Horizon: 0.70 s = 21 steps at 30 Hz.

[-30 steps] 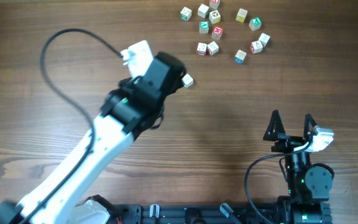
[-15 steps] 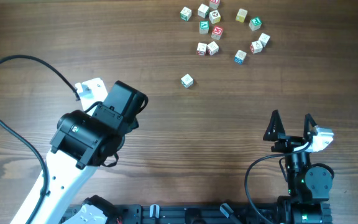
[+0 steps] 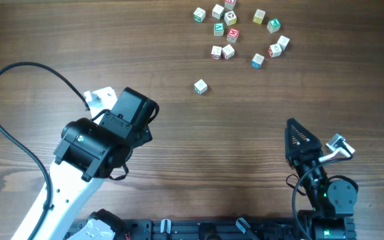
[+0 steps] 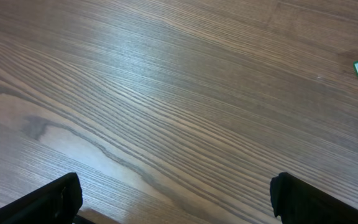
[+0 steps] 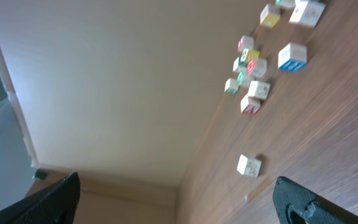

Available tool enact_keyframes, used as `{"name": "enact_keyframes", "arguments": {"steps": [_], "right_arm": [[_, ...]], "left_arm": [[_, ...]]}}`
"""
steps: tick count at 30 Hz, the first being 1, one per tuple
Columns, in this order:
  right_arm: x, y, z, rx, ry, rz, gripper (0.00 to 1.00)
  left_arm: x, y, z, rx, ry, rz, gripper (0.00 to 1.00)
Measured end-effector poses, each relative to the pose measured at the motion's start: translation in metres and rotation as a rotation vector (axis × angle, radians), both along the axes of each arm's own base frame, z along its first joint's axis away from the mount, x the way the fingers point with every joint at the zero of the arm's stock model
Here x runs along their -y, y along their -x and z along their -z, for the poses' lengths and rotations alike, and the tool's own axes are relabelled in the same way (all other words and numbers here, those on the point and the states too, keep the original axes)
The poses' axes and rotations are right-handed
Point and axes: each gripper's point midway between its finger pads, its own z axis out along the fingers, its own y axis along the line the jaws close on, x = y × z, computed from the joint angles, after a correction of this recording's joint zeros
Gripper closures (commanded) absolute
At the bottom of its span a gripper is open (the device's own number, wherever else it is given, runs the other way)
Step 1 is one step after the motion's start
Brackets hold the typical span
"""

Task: Form a circle
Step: 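Release the 6 block and lift the left gripper back, then reach the right gripper to the cluster and grasp the bee-printed block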

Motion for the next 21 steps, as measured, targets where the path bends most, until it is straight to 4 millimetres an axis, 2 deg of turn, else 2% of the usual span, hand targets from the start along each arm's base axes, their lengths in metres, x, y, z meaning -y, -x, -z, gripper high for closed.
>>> {"name": "enact_keyframes", "arguments": {"steps": [2, 8, 12, 14, 18, 20, 21], "right_arm": [[-0.008, 0.003, -0.001, 0.028, 0.059, -0.05, 0.01], [-0.012, 0.001, 0.019, -0.053, 0.155, -0.082, 0.01], [-0.011, -0.01, 0.012, -0.118, 0.227, -0.092, 0.01], [-0.011, -0.022, 0.011, -0.185, 0.276, -0.108, 0.01], [-0.005, -0.056, 0.021, -0.387, 0.398, -0.143, 0.01], [-0.001, -0.093, 0.021, -0.474, 0.483, -0.148, 0.0], [-0.001, -0.104, 0.024, -0.513, 0.525, -0.151, 0.0]], "left_arm": [[0.0, 0.0, 0.0, -0.001, 0.003, 0.001, 0.0], [0.001, 0.0, 0.001, -0.004, 0.005, 0.002, 0.0], [0.001, 0.0, 0.001, -0.004, 0.005, 0.002, 0.0], [0.001, 0.0, 0.0, -0.002, 0.006, 0.002, 0.0], [0.001, 0.001, 0.001, -0.004, 0.009, 0.003, 0.0], [0.002, 0.0, 0.001, -0.004, 0.012, 0.003, 0.0], [0.002, 0.0, 0.001, -0.004, 0.013, 0.001, 0.0]]}}
